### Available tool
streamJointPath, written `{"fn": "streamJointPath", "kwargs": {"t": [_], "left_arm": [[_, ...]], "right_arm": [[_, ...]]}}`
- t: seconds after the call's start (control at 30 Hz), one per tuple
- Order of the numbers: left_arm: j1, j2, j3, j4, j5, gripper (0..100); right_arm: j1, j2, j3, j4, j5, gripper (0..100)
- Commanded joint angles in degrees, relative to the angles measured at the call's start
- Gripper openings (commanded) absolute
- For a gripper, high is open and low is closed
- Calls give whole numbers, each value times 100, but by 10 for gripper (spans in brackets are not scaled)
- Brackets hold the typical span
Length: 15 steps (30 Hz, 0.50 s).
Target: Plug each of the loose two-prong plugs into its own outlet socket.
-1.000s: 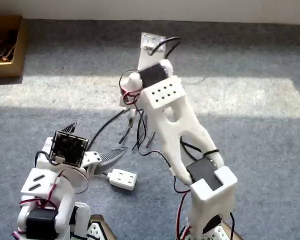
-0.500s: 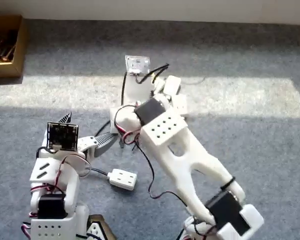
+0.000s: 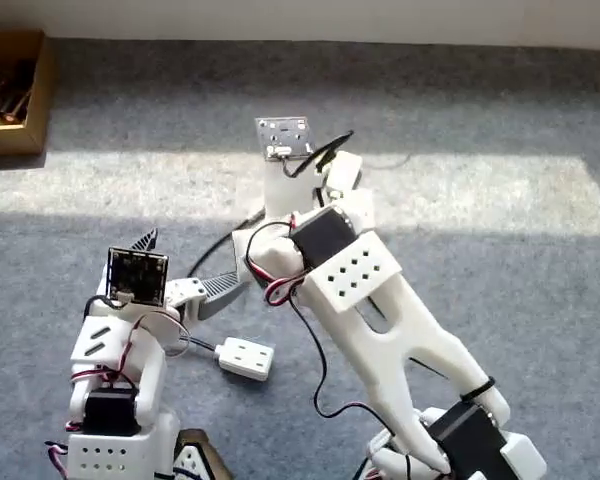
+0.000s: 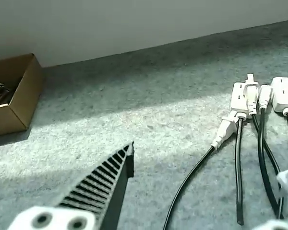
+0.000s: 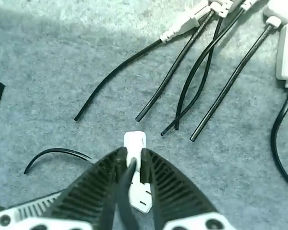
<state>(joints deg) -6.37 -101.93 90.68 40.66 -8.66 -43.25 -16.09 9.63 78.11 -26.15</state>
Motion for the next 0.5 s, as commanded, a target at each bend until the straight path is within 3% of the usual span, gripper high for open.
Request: {"fn": "streamJointPath", "kwargs": {"t": [0.0, 0.47], "left_arm": [[48, 4, 22, -62, -18, 499], [22, 4, 40, -62, -26, 499]], "right_arm": [[-31, -347, -400, 233, 281, 5], [-31, -347, -356, 1068, 905, 5]]}}
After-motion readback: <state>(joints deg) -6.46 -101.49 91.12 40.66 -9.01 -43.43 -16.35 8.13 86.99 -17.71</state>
